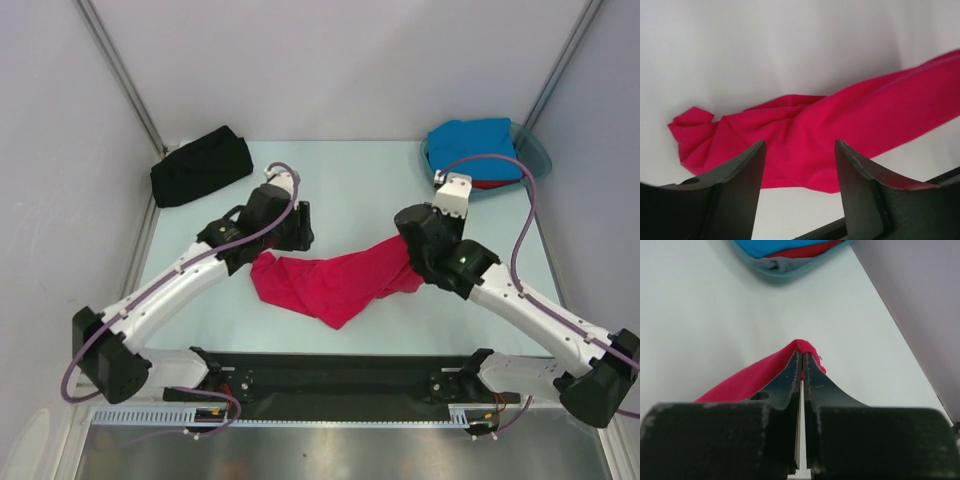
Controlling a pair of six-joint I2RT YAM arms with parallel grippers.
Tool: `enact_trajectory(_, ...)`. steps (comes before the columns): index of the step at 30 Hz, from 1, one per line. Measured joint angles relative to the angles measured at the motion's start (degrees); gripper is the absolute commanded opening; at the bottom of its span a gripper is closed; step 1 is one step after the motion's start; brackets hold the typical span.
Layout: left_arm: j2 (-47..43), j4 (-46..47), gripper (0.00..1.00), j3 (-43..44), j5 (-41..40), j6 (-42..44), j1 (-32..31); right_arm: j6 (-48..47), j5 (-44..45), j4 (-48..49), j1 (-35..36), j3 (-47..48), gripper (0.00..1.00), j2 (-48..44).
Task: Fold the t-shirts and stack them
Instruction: Flatten the tshirt out
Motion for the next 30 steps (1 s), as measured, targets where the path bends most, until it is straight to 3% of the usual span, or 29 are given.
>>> enact_trajectory(7,4.4,0.7,0.82,-4.7,5.1,1.8,0.0,-2.8,-8.5,7.1,-12.7,-2.7,0.0,4.5)
enact_trajectory(14,3.1,1.9,0.84,-11.8,10.3,2.2,-0.9,-3.8,-13.7,11.9,-17.9,-2.6,0.0,9.2)
enact_trajectory(24,2.6,2.2,0.86,-19.3,13.2,1.0,-11.3,-3.8,-14.7,14.0,-24.2,0.5,0.0,18.5)
enact_trajectory(30,-1.0,2.7,0.86,-23.4,14.0,0.0,-13.2,-5.0,-15.1,15.8,-27.5,1.5,0.0,19.1)
